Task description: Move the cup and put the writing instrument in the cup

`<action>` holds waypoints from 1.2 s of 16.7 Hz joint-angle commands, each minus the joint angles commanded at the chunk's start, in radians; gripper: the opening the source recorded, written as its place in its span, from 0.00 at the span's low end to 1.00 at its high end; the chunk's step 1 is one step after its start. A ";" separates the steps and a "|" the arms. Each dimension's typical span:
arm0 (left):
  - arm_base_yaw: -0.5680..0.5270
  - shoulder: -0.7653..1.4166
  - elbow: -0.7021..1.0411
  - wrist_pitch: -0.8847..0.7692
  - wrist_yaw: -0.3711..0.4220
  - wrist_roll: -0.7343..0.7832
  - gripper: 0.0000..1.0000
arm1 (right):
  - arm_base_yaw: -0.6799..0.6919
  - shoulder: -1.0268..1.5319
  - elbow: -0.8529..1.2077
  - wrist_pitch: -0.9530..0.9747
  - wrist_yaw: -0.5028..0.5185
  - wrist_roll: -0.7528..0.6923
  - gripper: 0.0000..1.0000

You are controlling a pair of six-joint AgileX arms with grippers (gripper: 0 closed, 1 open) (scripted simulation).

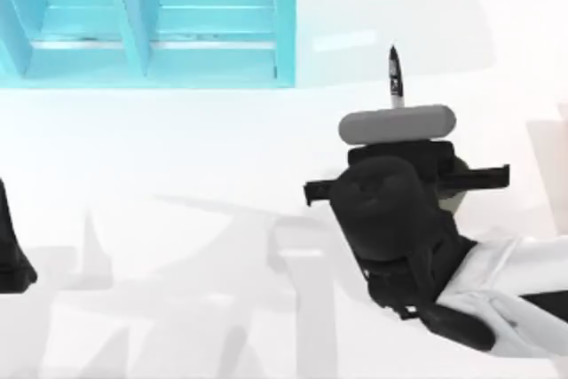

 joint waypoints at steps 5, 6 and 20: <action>0.000 0.000 0.000 0.000 0.000 0.000 1.00 | 0.040 -0.147 -0.154 0.363 0.176 -0.183 0.00; 0.000 0.000 0.000 0.000 0.000 0.000 1.00 | 0.046 -0.173 -0.168 0.405 0.199 -0.203 0.00; 0.000 0.000 0.000 0.000 0.000 0.000 1.00 | -0.041 -0.152 -0.163 0.522 0.152 -0.227 0.00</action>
